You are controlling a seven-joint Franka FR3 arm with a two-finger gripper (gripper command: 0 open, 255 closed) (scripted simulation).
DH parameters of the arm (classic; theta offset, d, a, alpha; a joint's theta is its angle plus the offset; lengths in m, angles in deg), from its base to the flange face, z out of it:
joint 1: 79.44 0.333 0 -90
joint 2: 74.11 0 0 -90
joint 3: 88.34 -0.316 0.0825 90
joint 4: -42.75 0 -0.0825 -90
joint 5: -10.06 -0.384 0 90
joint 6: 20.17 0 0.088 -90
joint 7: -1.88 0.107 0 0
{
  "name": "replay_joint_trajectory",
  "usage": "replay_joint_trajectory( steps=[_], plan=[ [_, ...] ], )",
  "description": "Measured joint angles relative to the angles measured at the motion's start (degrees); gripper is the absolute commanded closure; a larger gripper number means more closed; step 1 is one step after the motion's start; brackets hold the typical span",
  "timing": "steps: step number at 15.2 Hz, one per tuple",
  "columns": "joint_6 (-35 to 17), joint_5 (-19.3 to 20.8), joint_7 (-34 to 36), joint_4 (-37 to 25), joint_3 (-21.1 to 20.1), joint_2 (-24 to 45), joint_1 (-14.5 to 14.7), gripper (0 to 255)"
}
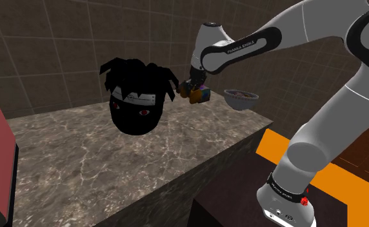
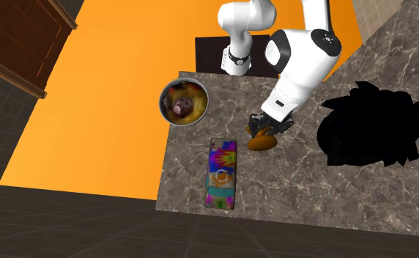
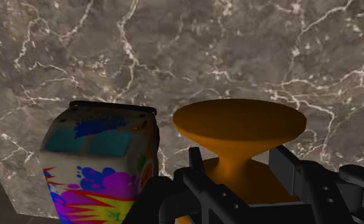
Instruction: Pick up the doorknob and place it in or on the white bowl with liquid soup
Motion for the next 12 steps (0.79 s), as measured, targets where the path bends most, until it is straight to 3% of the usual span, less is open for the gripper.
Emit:
replay_joint_trajectory(
  steps=[12],
  plan=[
    [9.25, -1.73, -2.16, -6.76, 0.06, -2.64, 0.5, 255]
  ],
)
